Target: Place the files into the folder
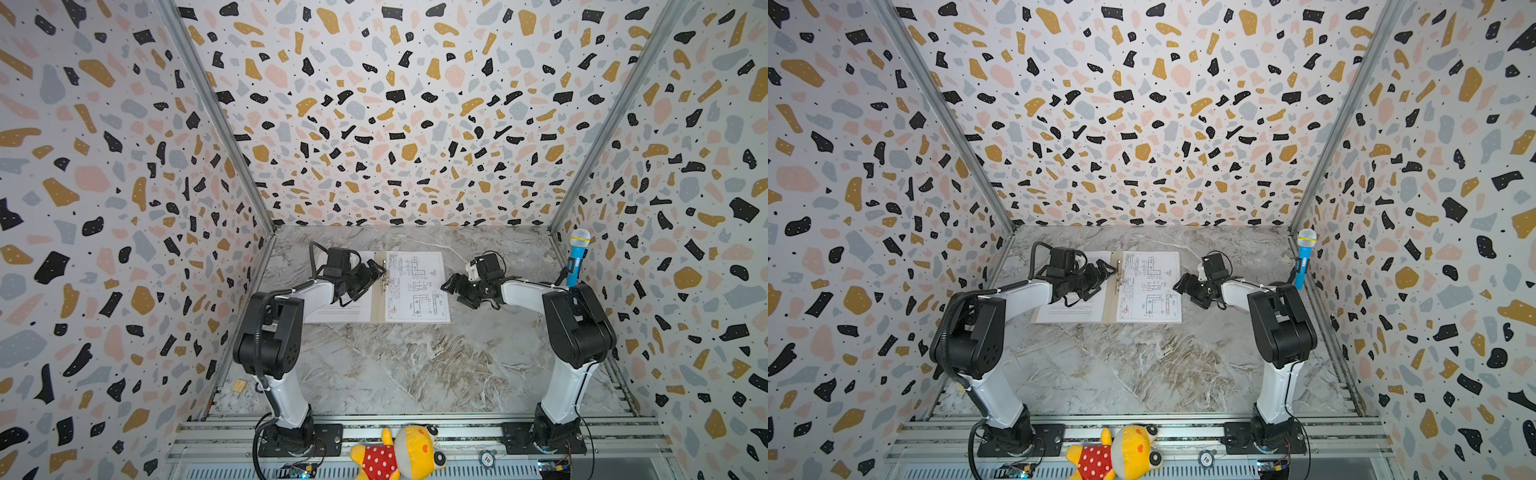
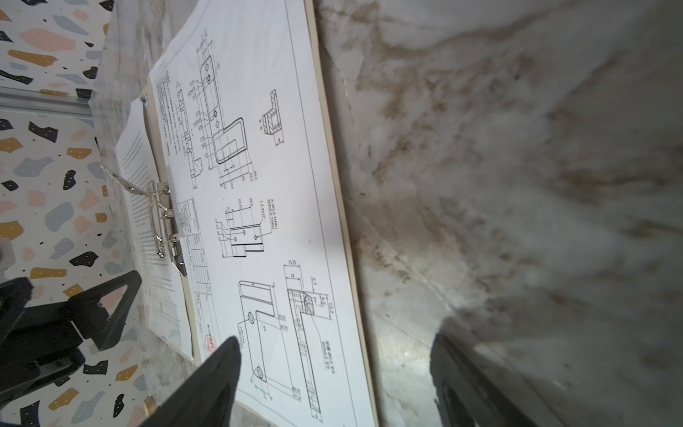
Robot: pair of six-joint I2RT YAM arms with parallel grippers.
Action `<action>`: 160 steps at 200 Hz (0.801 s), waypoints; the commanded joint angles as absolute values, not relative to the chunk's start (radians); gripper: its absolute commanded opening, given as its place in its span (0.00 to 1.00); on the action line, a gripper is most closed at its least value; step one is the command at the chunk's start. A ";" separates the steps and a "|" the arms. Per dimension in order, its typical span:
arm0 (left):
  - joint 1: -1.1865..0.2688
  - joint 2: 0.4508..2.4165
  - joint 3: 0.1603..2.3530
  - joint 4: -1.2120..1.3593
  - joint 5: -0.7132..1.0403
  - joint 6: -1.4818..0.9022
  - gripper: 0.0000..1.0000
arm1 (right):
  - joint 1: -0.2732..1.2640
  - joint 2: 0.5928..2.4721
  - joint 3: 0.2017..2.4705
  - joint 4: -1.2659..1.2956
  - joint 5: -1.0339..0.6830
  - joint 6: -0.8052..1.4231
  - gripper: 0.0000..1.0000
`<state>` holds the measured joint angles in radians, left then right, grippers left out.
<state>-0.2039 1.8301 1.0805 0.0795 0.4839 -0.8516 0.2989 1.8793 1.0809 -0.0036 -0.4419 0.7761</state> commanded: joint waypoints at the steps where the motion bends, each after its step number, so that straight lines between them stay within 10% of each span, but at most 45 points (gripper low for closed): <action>1: -0.207 1.865 1.125 0.121 0.535 -0.836 0.97 | 0.271 1.831 1.049 0.017 -0.449 0.758 0.81; 160: -0.280 2.008 1.212 0.191 0.560 -0.901 0.95 | 0.186 1.801 0.983 0.018 -0.476 0.746 0.81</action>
<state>-0.2661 1.9957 1.1904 0.1432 0.5457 -0.8703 0.1997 1.8385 1.0008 0.0547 -0.4831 0.7593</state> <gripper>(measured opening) 0.952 0.809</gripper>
